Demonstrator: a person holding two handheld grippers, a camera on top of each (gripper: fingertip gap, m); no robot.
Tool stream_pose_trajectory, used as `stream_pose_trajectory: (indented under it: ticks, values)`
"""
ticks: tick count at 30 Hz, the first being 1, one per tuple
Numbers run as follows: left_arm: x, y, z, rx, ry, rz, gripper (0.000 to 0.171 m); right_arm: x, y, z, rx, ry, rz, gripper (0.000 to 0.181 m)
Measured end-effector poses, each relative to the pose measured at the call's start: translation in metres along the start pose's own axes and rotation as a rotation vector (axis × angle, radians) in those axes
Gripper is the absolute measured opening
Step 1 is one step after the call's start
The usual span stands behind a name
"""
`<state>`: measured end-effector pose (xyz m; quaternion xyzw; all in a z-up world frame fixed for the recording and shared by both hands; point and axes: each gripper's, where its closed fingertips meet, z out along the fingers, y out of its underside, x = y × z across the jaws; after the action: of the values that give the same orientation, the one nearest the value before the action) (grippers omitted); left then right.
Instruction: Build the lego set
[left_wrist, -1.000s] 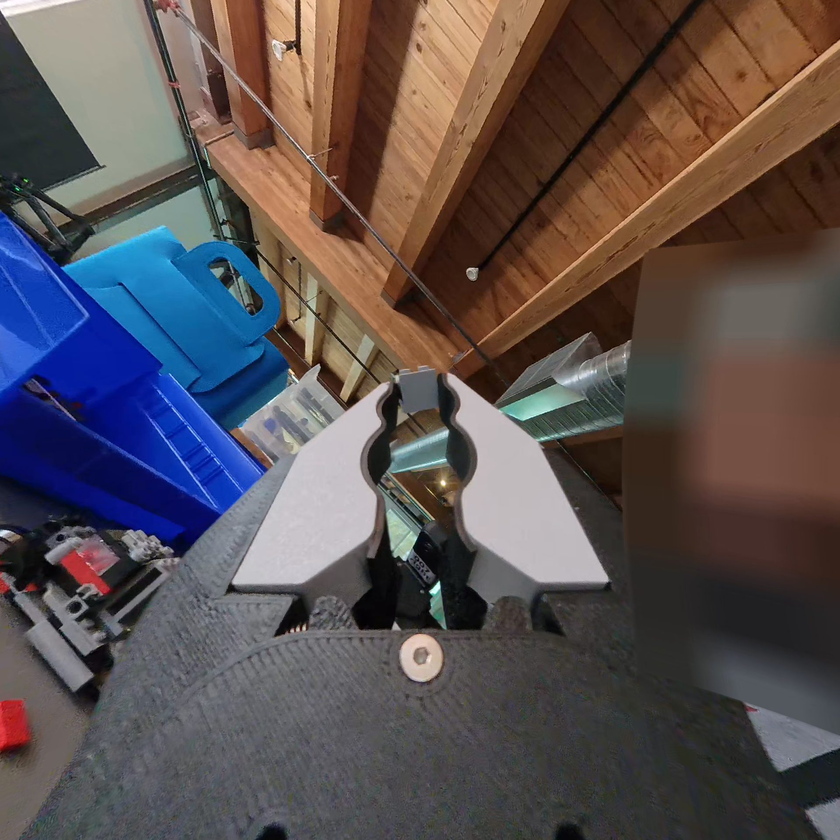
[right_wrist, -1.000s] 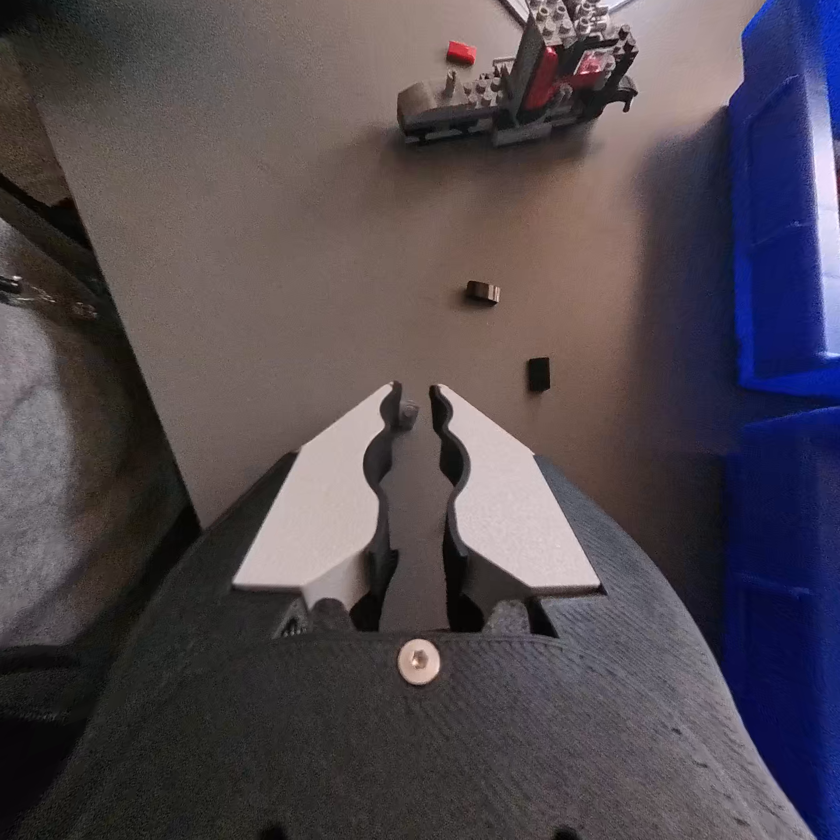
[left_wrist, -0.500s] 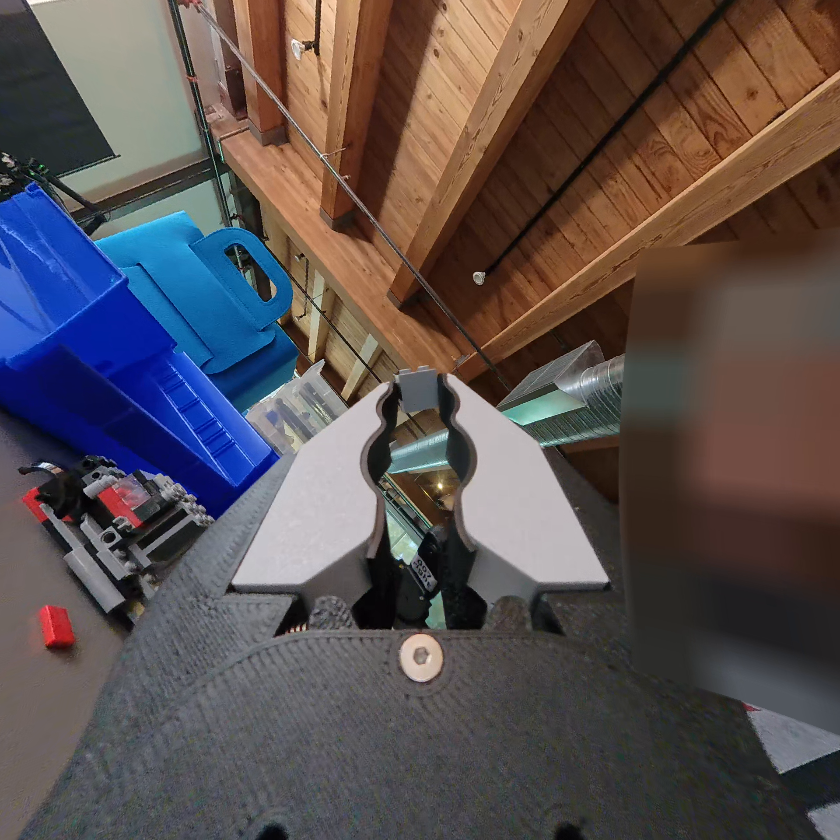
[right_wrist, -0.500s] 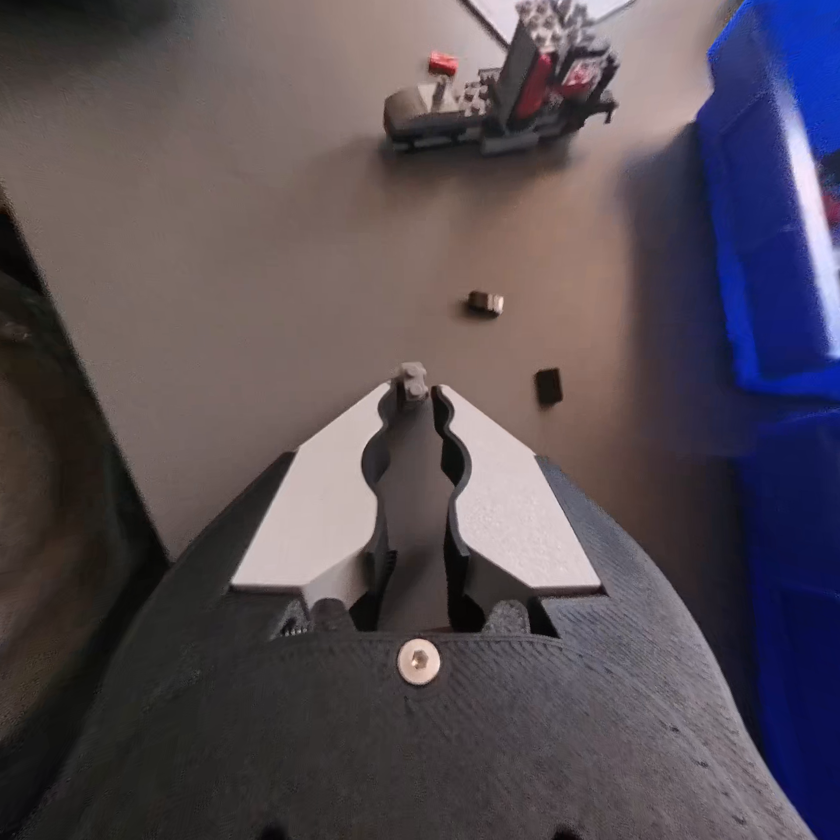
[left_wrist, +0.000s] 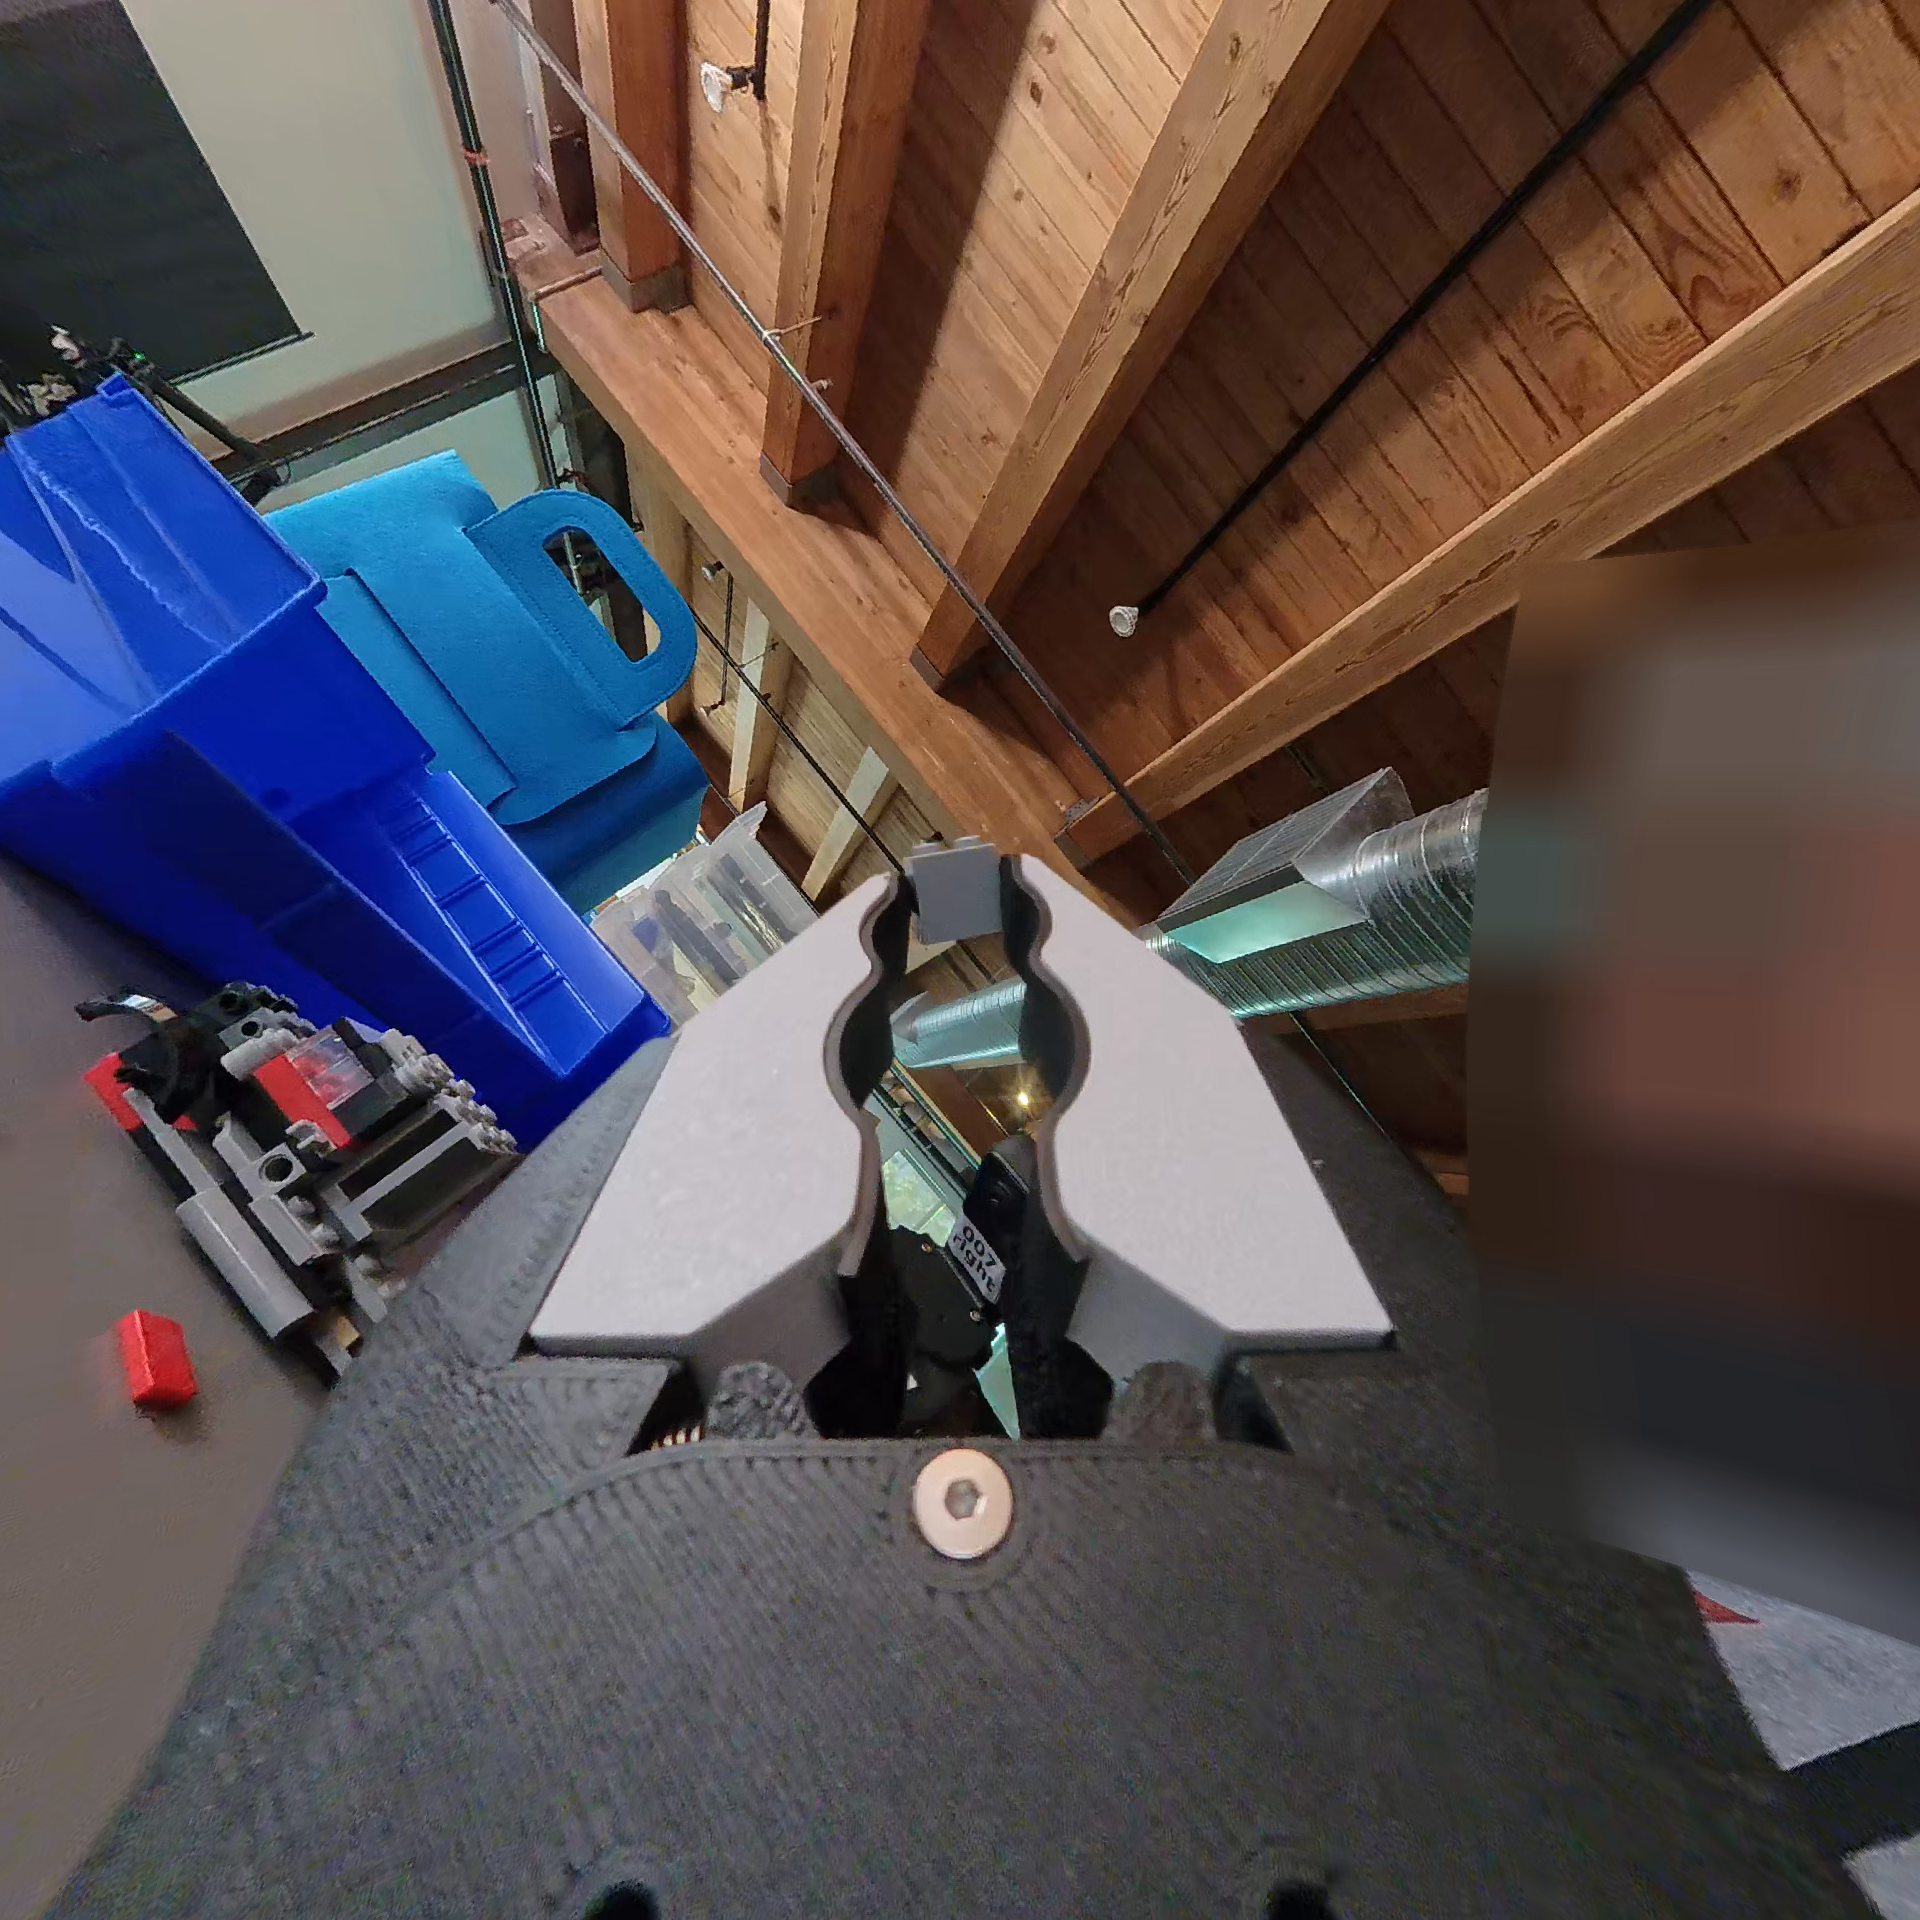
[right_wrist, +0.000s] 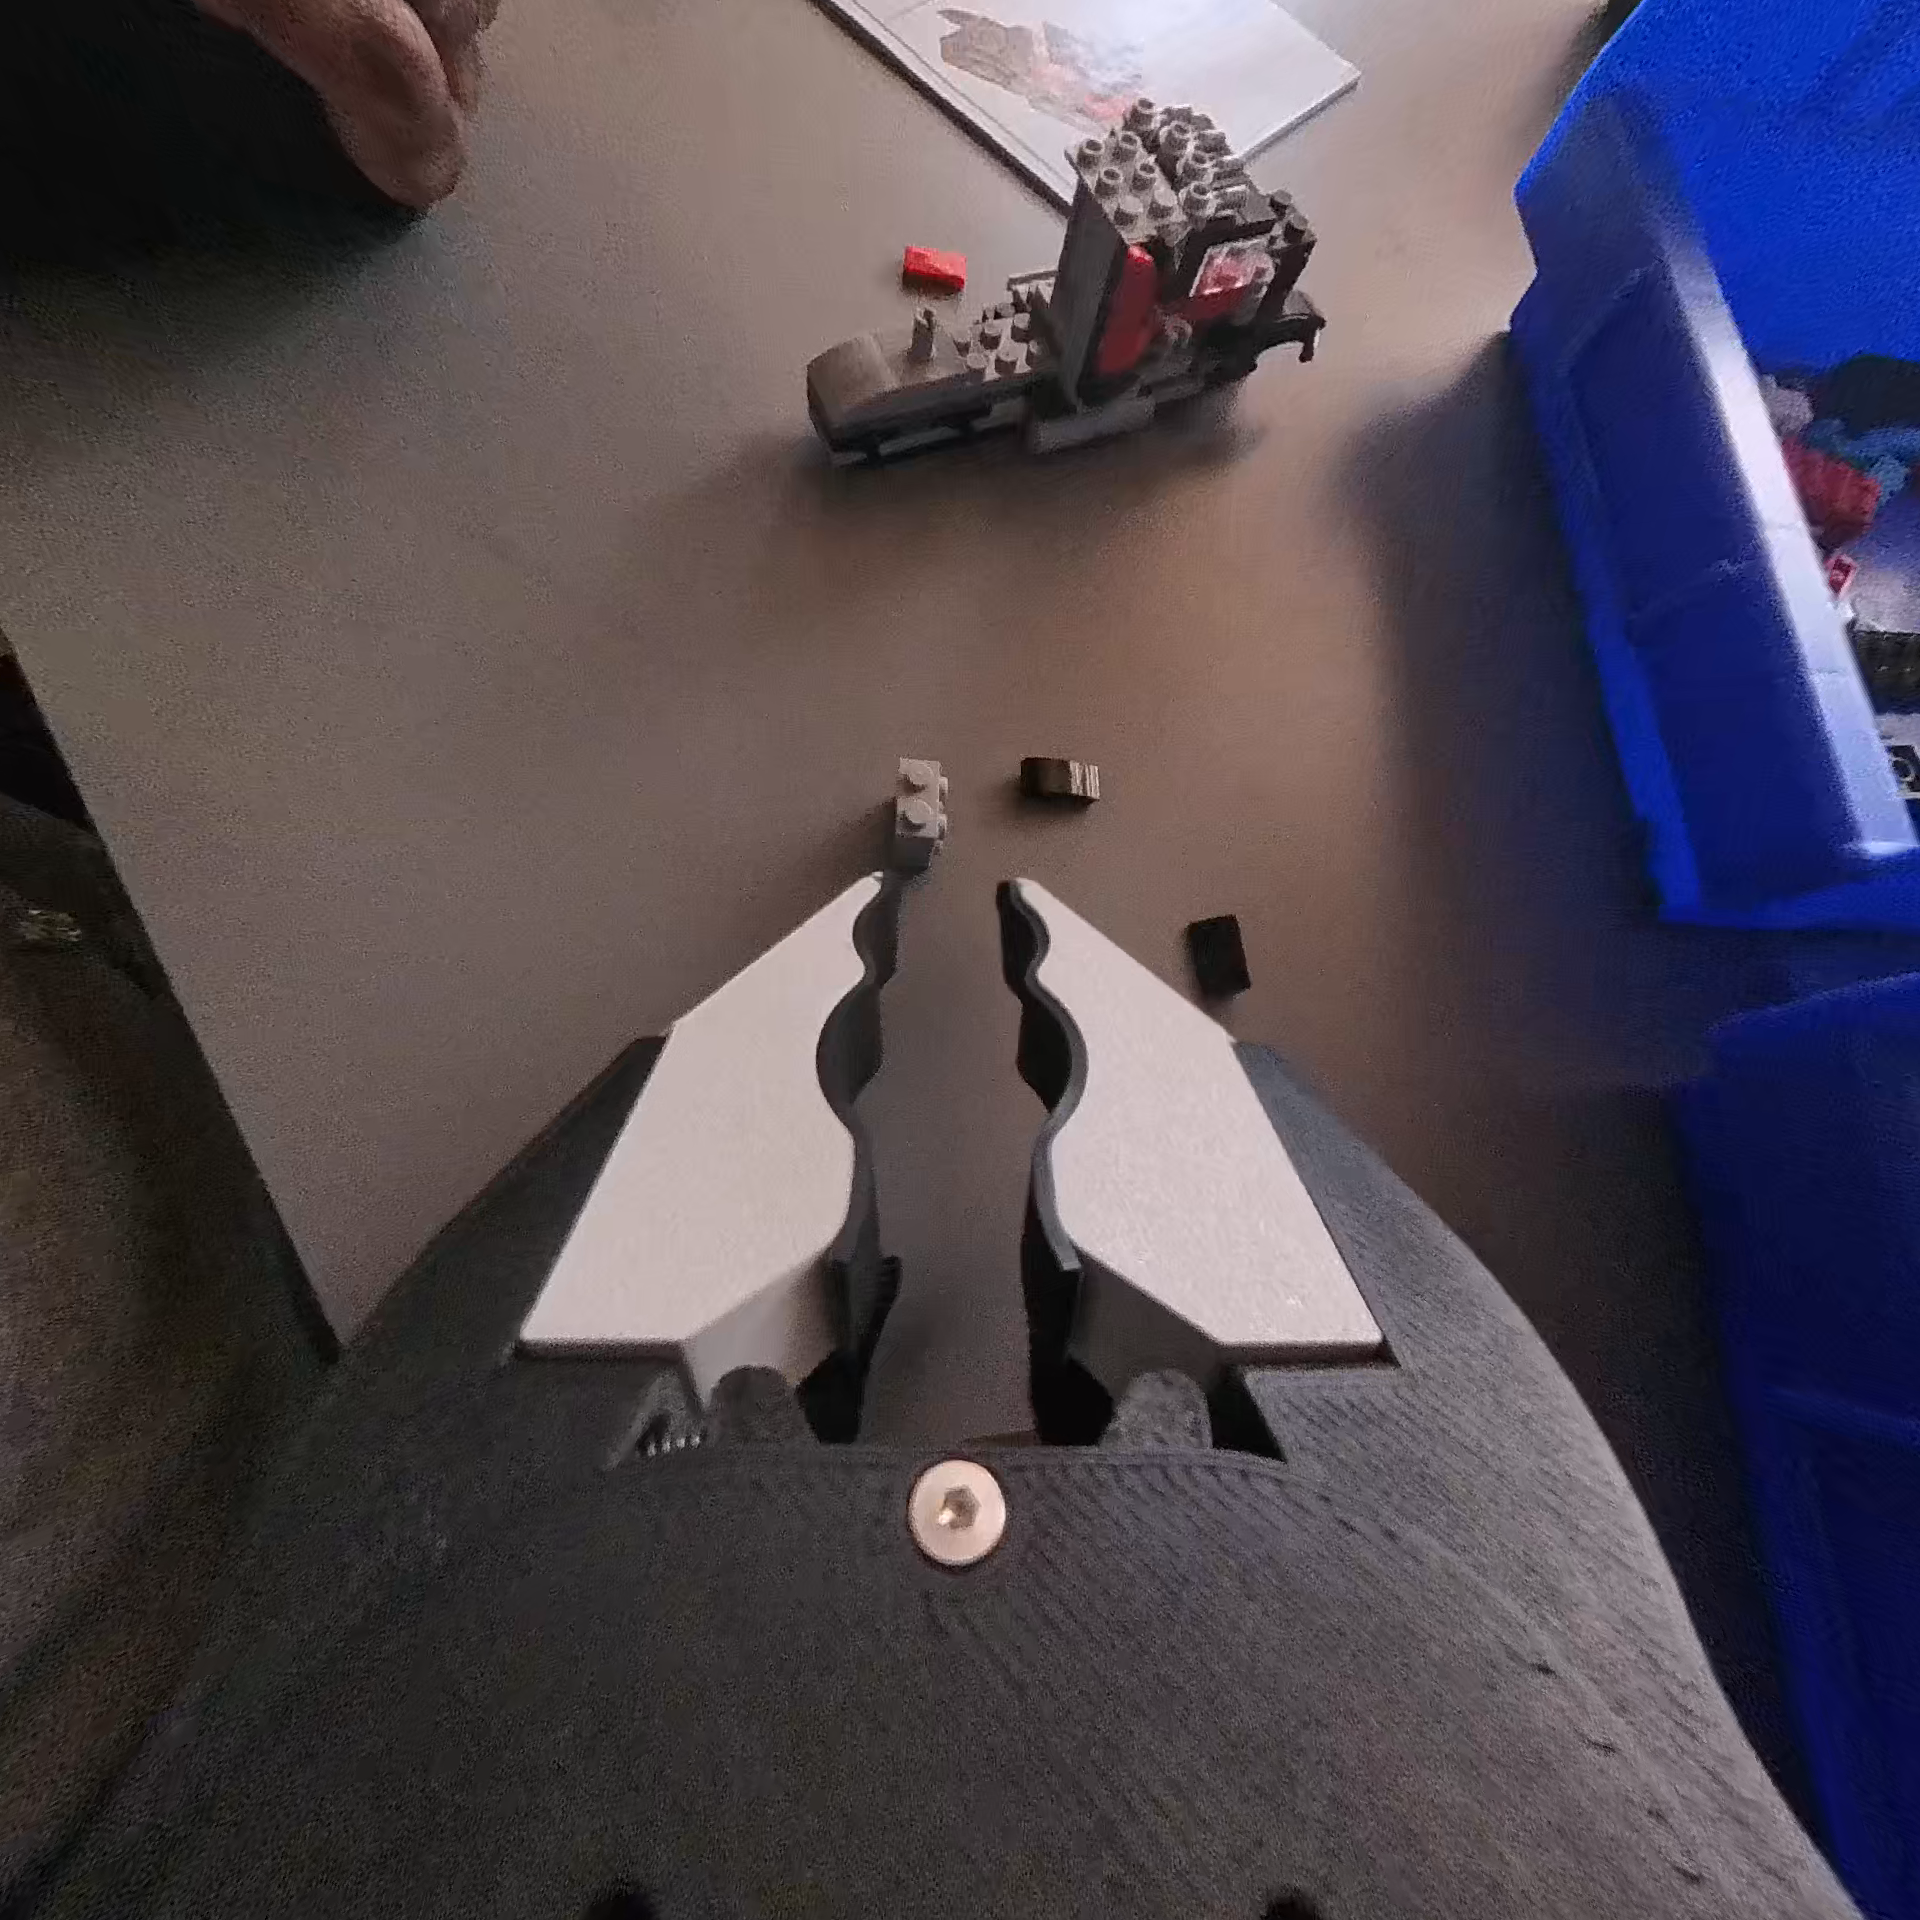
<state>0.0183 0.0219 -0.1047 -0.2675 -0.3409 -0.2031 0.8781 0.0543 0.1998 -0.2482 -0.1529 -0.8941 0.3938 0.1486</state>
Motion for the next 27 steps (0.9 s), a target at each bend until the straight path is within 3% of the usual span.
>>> stream_pose_trajectory:
  ticks: [9, 20, 27]
  values:
    - [0.000, 0.000, -0.002, -0.011, -0.019, 0.023, 0.018, -0.035, -0.028, 0.031, 0.001, -0.076, -0.142, 0.010]
    - [-0.001, 0.009, -0.001, -0.087, -0.043, 0.064, 0.018, -0.029, -0.032, 0.036, 0.026, -0.219, -0.244, 0.032]
    - [-0.001, 0.018, 0.001, -0.168, -0.070, 0.107, 0.018, -0.032, -0.040, 0.050, 0.012, -0.266, -0.290, 0.020]
